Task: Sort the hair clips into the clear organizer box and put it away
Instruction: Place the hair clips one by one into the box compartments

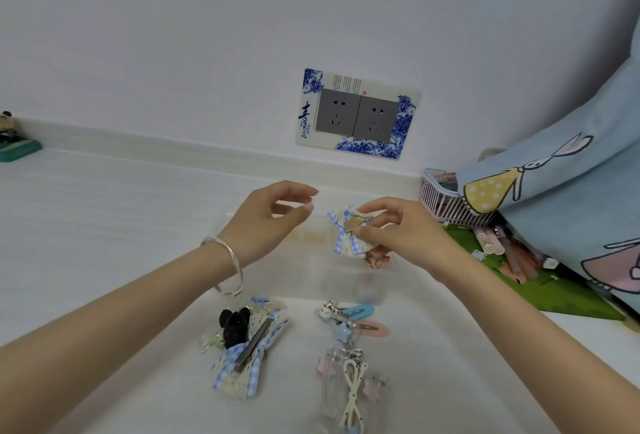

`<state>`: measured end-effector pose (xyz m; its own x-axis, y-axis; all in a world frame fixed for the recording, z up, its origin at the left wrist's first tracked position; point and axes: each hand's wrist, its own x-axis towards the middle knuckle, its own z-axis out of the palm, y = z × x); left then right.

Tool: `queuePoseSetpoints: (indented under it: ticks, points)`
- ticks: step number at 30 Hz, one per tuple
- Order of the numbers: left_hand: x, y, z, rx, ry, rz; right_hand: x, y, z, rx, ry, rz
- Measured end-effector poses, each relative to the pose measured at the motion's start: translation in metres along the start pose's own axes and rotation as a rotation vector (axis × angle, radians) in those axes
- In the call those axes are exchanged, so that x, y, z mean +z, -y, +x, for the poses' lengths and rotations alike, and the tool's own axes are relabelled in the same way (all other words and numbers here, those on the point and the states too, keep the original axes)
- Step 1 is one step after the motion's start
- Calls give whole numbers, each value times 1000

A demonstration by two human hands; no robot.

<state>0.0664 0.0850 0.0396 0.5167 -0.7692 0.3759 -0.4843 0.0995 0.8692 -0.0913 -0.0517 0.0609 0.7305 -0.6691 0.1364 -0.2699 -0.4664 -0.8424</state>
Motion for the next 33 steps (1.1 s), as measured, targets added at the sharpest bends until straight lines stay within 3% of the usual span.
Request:
queuePoseSetpoints:
  ticks: [5,11,19,22,26,29,33]
  points:
    - [-8,3,-6,78,-67,48,10,-8,9,-118,56,-366]
    - [-15,1,-17,138,-23,66,8,-8,7,-279,25,-564]
    - [-28,9,-34,211,9,172,13,-17,-5,-416,272,-889]
    - [-32,8,-42,228,31,211,13,-14,-6,-424,193,-809]
    - [-44,6,-59,235,88,260,6,-4,-22,-428,36,-415]
    - [-53,6,-74,246,175,342,13,6,-46,-421,80,-106]
    - [-60,11,-93,188,342,476,43,9,-72,-315,235,-69]
